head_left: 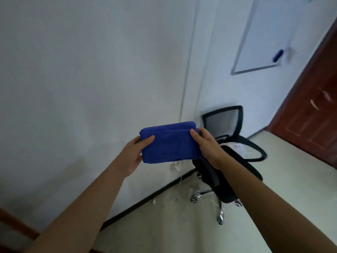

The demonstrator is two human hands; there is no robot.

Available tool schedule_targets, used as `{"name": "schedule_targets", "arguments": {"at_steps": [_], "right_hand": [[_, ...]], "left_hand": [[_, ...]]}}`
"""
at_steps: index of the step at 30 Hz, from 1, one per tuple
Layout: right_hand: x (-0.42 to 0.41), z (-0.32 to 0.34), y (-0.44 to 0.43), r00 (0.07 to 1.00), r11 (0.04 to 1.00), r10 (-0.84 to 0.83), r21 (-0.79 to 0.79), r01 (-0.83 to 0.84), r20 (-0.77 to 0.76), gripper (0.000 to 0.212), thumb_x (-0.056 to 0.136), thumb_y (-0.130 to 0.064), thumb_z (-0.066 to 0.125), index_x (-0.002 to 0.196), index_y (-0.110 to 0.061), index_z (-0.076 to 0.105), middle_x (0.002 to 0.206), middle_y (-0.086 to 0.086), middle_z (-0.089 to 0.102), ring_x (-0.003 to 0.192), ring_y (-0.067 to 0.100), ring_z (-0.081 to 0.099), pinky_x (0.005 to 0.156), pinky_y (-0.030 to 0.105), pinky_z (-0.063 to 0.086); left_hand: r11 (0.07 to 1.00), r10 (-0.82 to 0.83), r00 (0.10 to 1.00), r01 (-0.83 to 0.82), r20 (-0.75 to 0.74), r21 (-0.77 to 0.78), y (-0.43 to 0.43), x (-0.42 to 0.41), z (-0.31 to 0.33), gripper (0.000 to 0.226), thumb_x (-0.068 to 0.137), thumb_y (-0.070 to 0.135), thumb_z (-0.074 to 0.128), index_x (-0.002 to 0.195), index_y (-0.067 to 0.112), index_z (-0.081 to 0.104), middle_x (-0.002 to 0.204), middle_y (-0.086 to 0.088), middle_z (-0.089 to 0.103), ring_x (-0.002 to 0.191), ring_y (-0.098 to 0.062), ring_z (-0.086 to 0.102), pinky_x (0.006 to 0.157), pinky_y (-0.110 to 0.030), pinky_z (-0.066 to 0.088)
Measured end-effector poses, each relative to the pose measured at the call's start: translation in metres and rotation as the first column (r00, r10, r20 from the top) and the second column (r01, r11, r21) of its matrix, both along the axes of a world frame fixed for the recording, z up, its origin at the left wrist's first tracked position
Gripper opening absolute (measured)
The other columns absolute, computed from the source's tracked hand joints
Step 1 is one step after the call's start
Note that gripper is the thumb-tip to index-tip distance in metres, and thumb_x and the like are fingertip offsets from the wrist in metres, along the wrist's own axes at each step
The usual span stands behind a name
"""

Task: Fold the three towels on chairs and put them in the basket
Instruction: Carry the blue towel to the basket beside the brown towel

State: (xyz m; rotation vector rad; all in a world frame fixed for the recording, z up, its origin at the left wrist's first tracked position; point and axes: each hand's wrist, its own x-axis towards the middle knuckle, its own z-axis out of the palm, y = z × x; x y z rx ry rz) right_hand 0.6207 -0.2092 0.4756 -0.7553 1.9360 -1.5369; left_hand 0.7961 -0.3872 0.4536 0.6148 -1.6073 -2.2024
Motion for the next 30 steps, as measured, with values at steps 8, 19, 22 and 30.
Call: {"name": "schedule_targets", "arguments": {"at_steps": [8, 19, 22, 30], "right_hand": [[-0.119, -0.009, 0.309, 0.881, 0.894, -0.445, -0.023, 0.448, -0.163, 0.038, 0.098, -0.055, 0.048, 0.115, -0.022, 0.056, 0.109, -0.005, 0.064, 0.101, 0.01, 0.062, 0.085, 0.027, 0.049], [-0.208, -0.016, 0.678, 0.638, 0.641, -0.768, -0.066, 0.765, -0.062, 0.039, 0.095, -0.055, 0.055, 0.116, -0.023, 0.056, 0.106, 0.0, 0.072, 0.095, 0.015, 0.072, 0.072, 0.026, 0.057], [-0.225, -0.021, 0.766, 0.527, 0.527, -0.849, -0.096, 0.845, -0.021, 0.035, 0.095, -0.052, 0.058, 0.115, -0.022, 0.057, 0.106, 0.003, 0.072, 0.095, 0.017, 0.072, 0.077, 0.033, 0.059], [-0.303, -0.051, 0.966, 0.363, 0.364, -0.931, -0.072, 0.929, -0.034, 0.038, 0.094, -0.055, 0.057, 0.115, -0.024, 0.057, 0.109, 0.004, 0.072, 0.095, 0.017, 0.072, 0.083, 0.039, 0.06]], "left_hand": [[0.954, -0.276, 0.956, 0.285, 0.096, -0.096, 0.261, -0.202, 0.019, 0.052, 0.083, 0.044, 0.073, 0.124, 0.015, 0.058, 0.12, -0.004, 0.071, 0.106, -0.02, 0.07, 0.084, -0.037, 0.059], [0.756, -0.62, 0.772, 0.635, 0.14, -0.157, 0.604, -0.391, 0.02, 0.061, 0.077, 0.048, 0.079, 0.125, 0.016, 0.059, 0.118, -0.003, 0.072, 0.105, -0.021, 0.071, 0.09, -0.045, 0.057], [0.645, -0.721, 0.674, 0.737, 0.159, -0.202, 0.698, -0.435, 0.026, 0.048, 0.083, 0.046, 0.073, 0.123, 0.021, 0.063, 0.116, 0.002, 0.073, 0.105, -0.019, 0.07, 0.091, -0.044, 0.057], [0.452, -0.854, 0.486, 0.87, 0.186, -0.198, 0.904, -0.557, 0.003, 0.034, 0.088, 0.036, 0.071, 0.118, 0.02, 0.067, 0.11, 0.003, 0.075, 0.101, -0.017, 0.072, 0.083, -0.038, 0.059]]}}
